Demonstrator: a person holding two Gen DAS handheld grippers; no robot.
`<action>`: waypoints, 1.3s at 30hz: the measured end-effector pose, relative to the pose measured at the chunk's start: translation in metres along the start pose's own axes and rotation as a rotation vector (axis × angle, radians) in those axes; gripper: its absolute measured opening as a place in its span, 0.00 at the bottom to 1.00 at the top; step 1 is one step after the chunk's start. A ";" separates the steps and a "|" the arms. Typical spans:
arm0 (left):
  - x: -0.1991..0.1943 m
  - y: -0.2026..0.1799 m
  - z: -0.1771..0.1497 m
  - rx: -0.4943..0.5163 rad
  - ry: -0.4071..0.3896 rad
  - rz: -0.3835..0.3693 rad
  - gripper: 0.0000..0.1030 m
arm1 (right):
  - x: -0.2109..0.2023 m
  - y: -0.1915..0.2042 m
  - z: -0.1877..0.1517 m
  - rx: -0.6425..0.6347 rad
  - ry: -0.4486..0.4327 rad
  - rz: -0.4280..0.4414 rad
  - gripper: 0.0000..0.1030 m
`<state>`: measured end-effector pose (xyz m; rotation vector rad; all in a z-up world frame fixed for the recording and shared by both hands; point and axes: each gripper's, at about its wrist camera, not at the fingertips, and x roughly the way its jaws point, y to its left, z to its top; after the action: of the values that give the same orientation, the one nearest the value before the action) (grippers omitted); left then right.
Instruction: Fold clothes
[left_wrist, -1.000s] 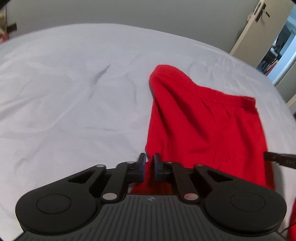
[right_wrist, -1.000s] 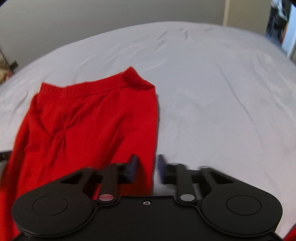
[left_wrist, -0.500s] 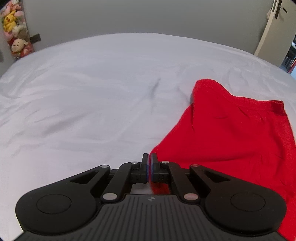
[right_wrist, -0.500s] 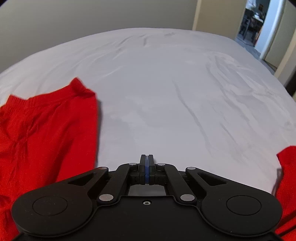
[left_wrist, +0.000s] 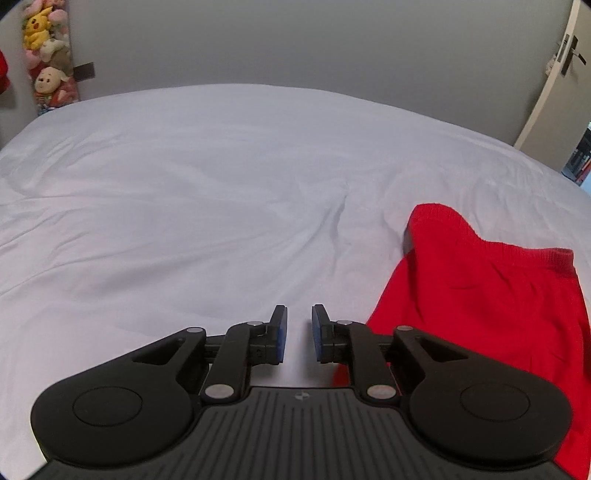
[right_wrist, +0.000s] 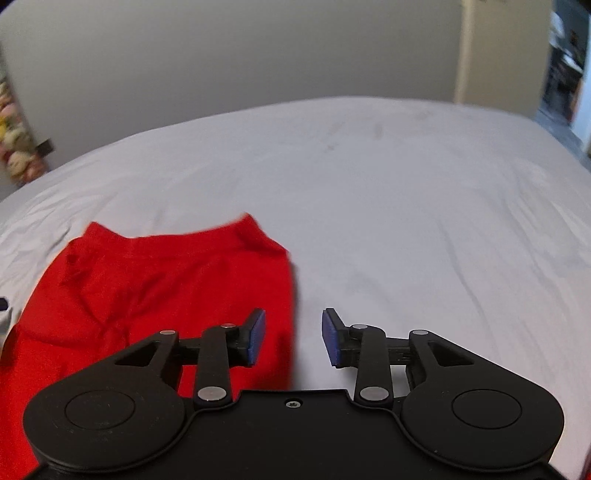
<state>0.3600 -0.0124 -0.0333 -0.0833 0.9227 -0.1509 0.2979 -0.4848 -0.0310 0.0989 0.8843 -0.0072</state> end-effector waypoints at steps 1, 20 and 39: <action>0.001 -0.001 0.002 0.006 -0.010 -0.025 0.13 | 0.004 0.002 0.004 -0.021 -0.008 0.005 0.32; 0.077 -0.092 0.051 -0.039 0.007 -0.135 0.36 | 0.062 0.029 0.033 -0.195 -0.057 -0.035 0.43; 0.099 -0.186 0.066 0.147 -0.102 -0.014 0.16 | 0.059 0.007 0.036 -0.124 -0.133 -0.176 0.06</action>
<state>0.4537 -0.2114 -0.0466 0.0381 0.8075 -0.2249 0.3637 -0.4786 -0.0533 -0.0952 0.7564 -0.1219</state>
